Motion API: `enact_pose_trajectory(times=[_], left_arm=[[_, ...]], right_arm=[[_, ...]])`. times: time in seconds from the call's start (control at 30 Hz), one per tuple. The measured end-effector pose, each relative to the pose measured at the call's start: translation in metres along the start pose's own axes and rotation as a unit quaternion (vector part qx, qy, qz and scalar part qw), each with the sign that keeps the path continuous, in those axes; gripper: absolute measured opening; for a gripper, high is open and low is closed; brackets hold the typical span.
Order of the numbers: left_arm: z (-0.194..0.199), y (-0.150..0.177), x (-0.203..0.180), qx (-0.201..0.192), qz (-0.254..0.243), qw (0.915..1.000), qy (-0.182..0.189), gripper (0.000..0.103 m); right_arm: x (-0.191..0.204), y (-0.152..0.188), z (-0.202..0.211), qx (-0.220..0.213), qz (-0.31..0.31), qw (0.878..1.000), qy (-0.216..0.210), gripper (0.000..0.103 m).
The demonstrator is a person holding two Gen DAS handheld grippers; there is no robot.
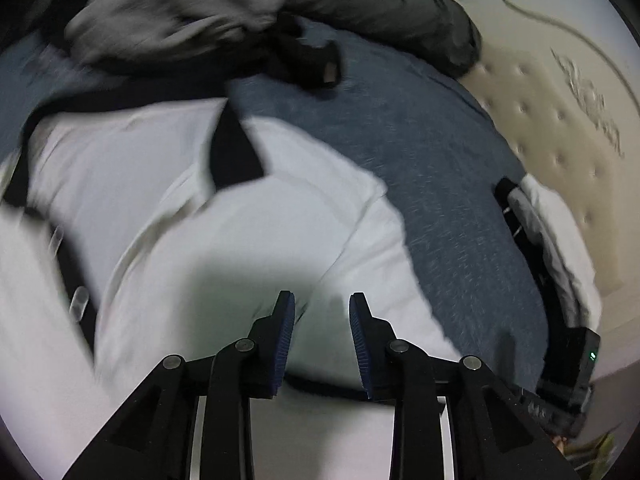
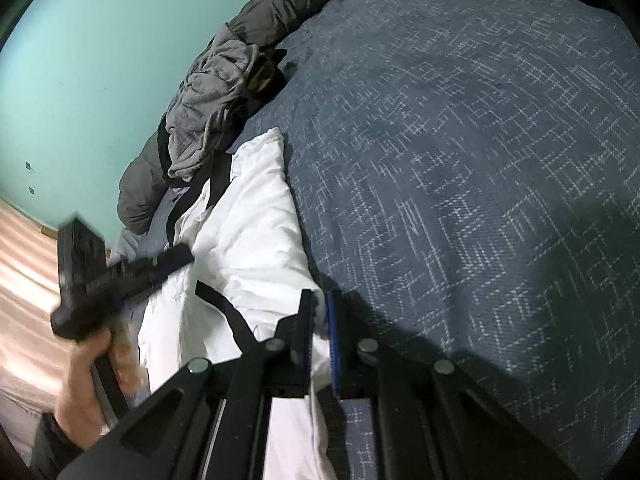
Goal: Fold clothes
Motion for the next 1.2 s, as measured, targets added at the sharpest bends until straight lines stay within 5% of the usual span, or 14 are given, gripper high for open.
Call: enact_pose_trajectory(times=[0.37, 0.43, 0.47, 0.53, 0.63, 1.07, 1.2], left_arm=[[-0.082, -0.068, -0.037, 0.035, -0.054, 0.997, -0.042, 0.031], [-0.092, -0.069, -0.037, 0.045, -0.053, 0.9968, -0.039, 0.023], [-0.096, -0.068, -0.037, 0.049, -0.054, 0.9966, -0.038, 0.008], [-0.103, -0.067, -0.037, 0.053, -0.055, 0.9965, -0.034, 0.006], [-0.104, -0.074, -0.032, 0.044, -0.019, 0.9988, -0.005, 0.005], [-0.107, -0.087, -0.021, 0.03, 0.013, 0.9995, 0.006, 0.005], [-0.105, -0.085, -0.024, 0.023, 0.015, 0.9996, 0.011, 0.017]], right_arm=[[0.004, 0.001, -0.007, 0.01, 0.016, 1.0, 0.008, 0.006], [0.003, 0.002, -0.009, 0.012, 0.016, 1.0, 0.007, 0.006], [0.002, 0.002, -0.009, 0.013, 0.016, 1.0, 0.006, 0.006], [0.0, 0.002, -0.01, 0.013, 0.017, 1.0, 0.004, 0.006], [0.0, 0.004, -0.01, 0.012, 0.017, 1.0, -0.001, 0.006], [-0.002, 0.013, -0.008, -0.004, 0.031, 0.999, 0.021, 0.006], [-0.004, 0.011, -0.011, -0.001, 0.019, 1.0, 0.024, 0.006]])
Point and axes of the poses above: each gripper's, at about its wrist camera, not at the fingertips, and z roughly against the way its jaws point, x to its left, y to its underside, the point moved 10 cm from there along -z, roughly the way its jaws point, and after that the axes turned 1 degree about z, right-handed, at the moved point
